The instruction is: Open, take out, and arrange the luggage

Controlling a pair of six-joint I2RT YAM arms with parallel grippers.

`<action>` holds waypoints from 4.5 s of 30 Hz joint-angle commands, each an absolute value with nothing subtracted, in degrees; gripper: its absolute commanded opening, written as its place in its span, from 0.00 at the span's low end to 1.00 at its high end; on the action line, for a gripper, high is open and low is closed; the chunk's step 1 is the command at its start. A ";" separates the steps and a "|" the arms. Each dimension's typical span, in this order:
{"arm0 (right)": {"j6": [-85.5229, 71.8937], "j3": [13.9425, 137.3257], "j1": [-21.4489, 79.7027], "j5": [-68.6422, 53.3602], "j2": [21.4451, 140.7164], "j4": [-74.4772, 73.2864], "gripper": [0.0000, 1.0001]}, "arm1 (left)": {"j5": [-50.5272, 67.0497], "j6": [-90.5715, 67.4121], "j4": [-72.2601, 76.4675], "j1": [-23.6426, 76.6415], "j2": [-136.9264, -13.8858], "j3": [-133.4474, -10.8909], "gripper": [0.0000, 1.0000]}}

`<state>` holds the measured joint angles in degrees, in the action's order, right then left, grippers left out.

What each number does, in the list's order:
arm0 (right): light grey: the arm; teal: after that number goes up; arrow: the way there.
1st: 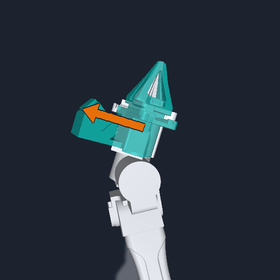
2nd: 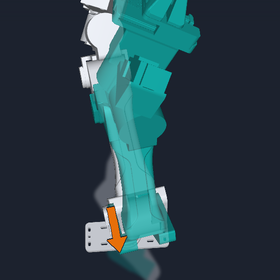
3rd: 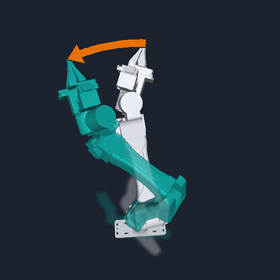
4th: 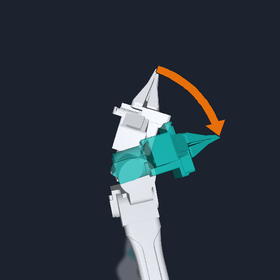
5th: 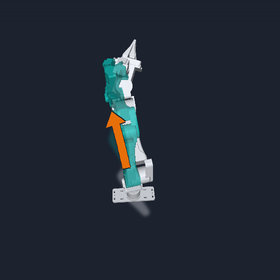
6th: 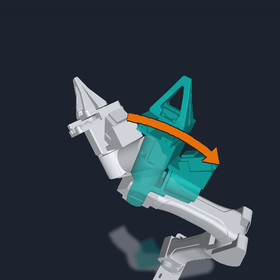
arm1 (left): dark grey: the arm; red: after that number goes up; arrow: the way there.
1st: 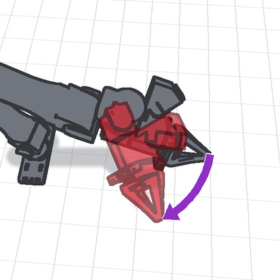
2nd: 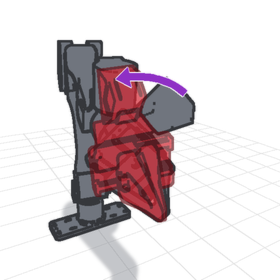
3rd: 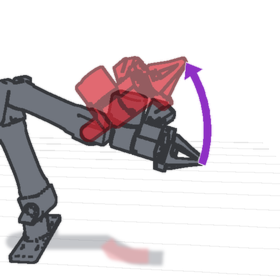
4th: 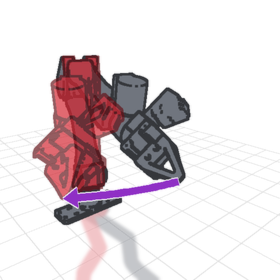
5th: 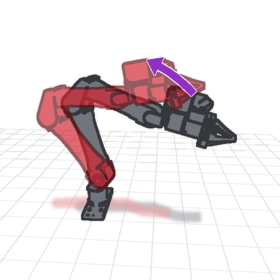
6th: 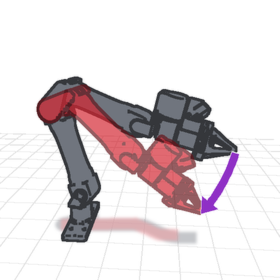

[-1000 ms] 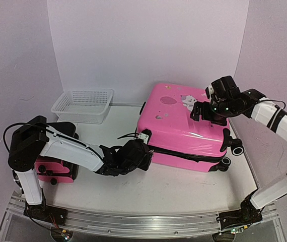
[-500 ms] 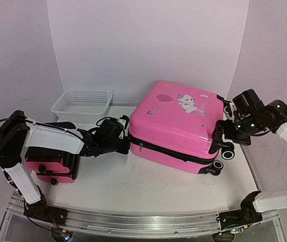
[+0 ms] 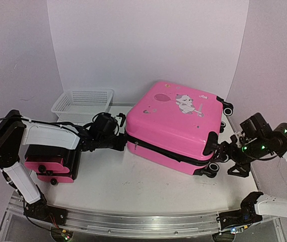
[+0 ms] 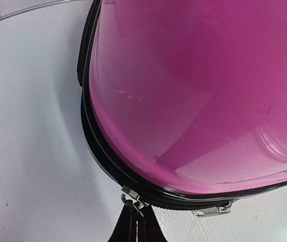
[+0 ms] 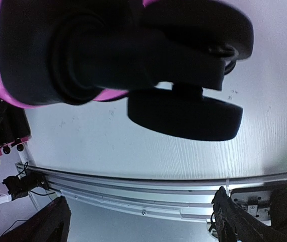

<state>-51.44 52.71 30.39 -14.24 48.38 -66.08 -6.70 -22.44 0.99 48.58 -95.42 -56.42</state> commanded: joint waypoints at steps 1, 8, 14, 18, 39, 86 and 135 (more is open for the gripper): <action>-54.90 52.99 30.81 -9.88 49.94 -61.21 0.97 | -3.52 -24.66 1.37 49.11 -92.88 -56.68 0.00; -61.63 50.63 30.68 20.05 51.30 -56.02 0.87 | -4.92 -28.29 -1.01 48.73 -92.62 -56.63 0.00; -54.09 53.33 24.37 28.97 53.89 -54.79 0.74 | -6.72 -28.31 -8.31 46.42 -92.92 -59.50 0.00; -43.65 57.51 14.53 21.57 61.61 -51.63 0.71 | -5.67 -26.80 -8.61 45.01 -92.90 -59.53 0.00; -40.11 76.45 35.19 -2.88 68.39 -65.81 0.98 | 3.07 -28.32 -7.04 53.28 -96.32 -65.73 0.00; -112.97 59.09 25.28 22.57 73.15 -52.44 0.25 | 3.63 -29.10 -5.00 54.74 -94.49 -62.60 0.00; -20.02 76.51 5.89 4.89 78.98 -67.64 0.51 | 5.91 -19.88 -12.33 40.30 -102.04 -79.60 0.00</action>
